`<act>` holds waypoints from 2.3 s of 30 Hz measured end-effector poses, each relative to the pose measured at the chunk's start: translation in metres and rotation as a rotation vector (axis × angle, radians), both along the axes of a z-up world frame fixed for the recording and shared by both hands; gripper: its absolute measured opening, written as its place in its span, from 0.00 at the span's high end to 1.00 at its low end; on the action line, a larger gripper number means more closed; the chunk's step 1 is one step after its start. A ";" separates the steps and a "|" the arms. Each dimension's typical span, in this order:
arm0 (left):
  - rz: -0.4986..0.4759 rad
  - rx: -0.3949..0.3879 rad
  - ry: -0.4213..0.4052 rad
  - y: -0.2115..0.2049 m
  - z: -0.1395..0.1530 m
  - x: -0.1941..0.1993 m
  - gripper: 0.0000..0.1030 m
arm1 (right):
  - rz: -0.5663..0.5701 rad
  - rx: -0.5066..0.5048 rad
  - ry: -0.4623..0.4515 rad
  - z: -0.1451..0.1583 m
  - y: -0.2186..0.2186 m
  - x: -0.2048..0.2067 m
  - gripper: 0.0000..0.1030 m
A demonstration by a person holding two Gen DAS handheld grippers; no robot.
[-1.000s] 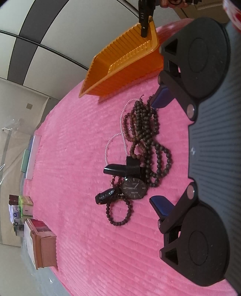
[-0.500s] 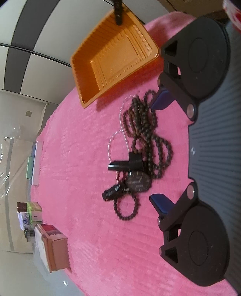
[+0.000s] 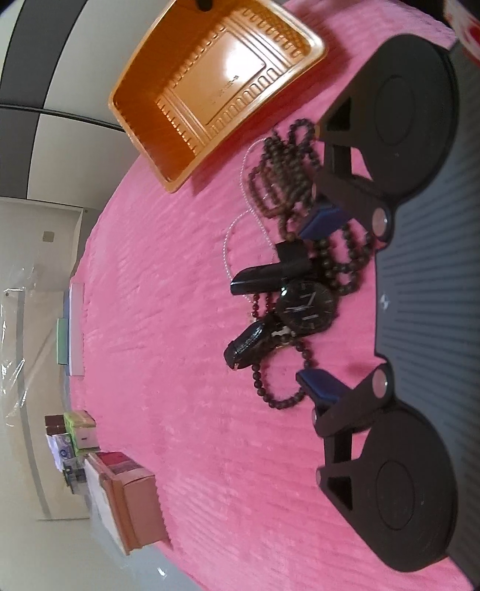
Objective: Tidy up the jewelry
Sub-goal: 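Close the left gripper on the black wristwatch in the jewelry pile, then carry the watch over the orange tray and open the left gripper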
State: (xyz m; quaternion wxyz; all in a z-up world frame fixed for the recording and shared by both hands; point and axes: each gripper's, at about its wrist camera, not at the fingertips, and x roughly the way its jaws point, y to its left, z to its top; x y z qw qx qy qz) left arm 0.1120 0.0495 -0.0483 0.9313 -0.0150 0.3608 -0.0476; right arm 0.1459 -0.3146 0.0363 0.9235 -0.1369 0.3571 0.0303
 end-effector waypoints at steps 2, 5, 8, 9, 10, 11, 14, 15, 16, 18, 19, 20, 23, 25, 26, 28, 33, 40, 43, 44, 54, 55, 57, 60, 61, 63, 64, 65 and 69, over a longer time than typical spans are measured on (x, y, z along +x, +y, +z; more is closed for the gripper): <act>-0.016 0.002 0.006 0.002 -0.005 0.008 0.41 | 0.002 -0.003 0.000 0.000 -0.001 0.000 0.96; -0.057 0.015 0.028 0.002 -0.015 0.019 0.41 | 0.004 -0.008 0.001 -0.002 -0.005 0.001 0.96; -0.086 0.011 0.047 0.004 -0.022 0.026 0.39 | 0.003 -0.011 -0.001 -0.002 -0.004 0.003 0.96; -0.087 -0.002 0.050 0.006 -0.023 0.029 0.39 | 0.002 -0.011 -0.002 -0.003 -0.003 0.003 0.96; -0.087 -0.004 0.057 0.007 -0.025 0.031 0.39 | 0.001 -0.011 -0.002 -0.003 -0.003 0.004 0.96; -0.096 -0.007 0.059 0.008 -0.027 0.034 0.39 | 0.002 -0.010 -0.002 -0.004 -0.004 0.003 0.96; -0.120 -0.023 0.066 0.007 -0.029 0.037 0.46 | -0.002 -0.008 -0.001 -0.005 -0.004 0.005 0.96; -0.119 -0.028 0.074 0.007 -0.029 0.037 0.47 | -0.004 -0.008 -0.001 -0.006 -0.004 0.005 0.96; -0.116 -0.024 0.073 0.007 -0.029 0.037 0.51 | -0.004 -0.009 0.000 -0.006 -0.004 0.006 0.96; -0.117 -0.007 0.070 0.004 -0.026 0.033 0.52 | -0.006 -0.007 0.000 -0.007 -0.004 0.006 0.96; -0.117 -0.006 0.069 0.003 -0.024 0.031 0.52 | -0.007 -0.007 0.000 -0.008 -0.004 0.006 0.96; -0.119 -0.010 0.064 0.003 -0.021 0.028 0.52 | -0.007 -0.007 0.000 -0.008 -0.005 0.006 0.96; -0.117 0.001 0.038 0.001 -0.012 0.020 0.52 | -0.006 -0.006 -0.001 -0.008 -0.005 0.006 0.96; -0.118 -0.003 0.017 0.001 -0.004 0.015 0.52 | -0.005 -0.006 -0.002 -0.008 -0.005 0.006 0.96; -0.118 -0.017 0.012 0.002 -0.001 0.013 0.52 | -0.004 -0.007 -0.003 -0.008 -0.005 0.006 0.96; -0.114 -0.028 0.012 0.003 0.005 0.013 0.52 | -0.003 -0.007 -0.005 -0.008 -0.004 0.005 0.96; -0.113 -0.034 -0.026 0.006 0.026 0.014 0.52 | -0.001 -0.002 -0.008 -0.008 -0.005 0.005 0.96; -0.142 0.005 -0.064 0.004 0.048 0.011 0.53 | 0.000 0.001 -0.010 -0.007 -0.005 0.004 0.96; -0.150 0.002 -0.073 0.002 0.053 0.007 0.53 | 0.001 0.000 -0.011 -0.007 -0.005 0.004 0.96; -0.153 0.000 -0.078 0.001 0.055 0.006 0.52 | 0.001 0.001 -0.011 -0.007 -0.005 0.004 0.96; -0.245 -0.031 -0.089 -0.040 0.068 0.007 0.52 | 0.010 0.005 -0.006 -0.004 -0.007 0.002 0.96; -0.261 -0.037 -0.088 -0.047 0.068 0.010 0.52 | 0.012 0.005 -0.004 -0.004 -0.007 0.002 0.96; -0.294 -0.052 -0.090 -0.065 0.069 0.016 0.52 | 0.014 0.006 -0.003 -0.004 -0.007 0.002 0.96; -0.348 -0.081 -0.094 -0.094 0.069 0.025 0.52 | 0.016 0.007 -0.001 -0.005 -0.007 0.002 0.96; -0.365 -0.086 -0.095 -0.104 0.068 0.028 0.52 | 0.016 0.007 -0.002 -0.005 -0.007 0.002 0.96; -0.396 -0.095 -0.100 -0.122 0.067 0.033 0.52 | 0.019 0.008 -0.002 -0.005 -0.007 0.001 0.96; -0.410 -0.100 -0.098 -0.131 0.065 0.035 0.52 | 0.021 0.008 -0.001 -0.005 -0.006 0.001 0.96; -0.428 -0.104 -0.095 -0.141 0.063 0.038 0.52 | 0.022 0.008 0.000 -0.005 -0.007 0.001 0.96; -0.469 -0.114 -0.078 -0.169 0.053 0.043 0.52 | 0.023 0.015 0.006 -0.005 -0.010 0.002 0.96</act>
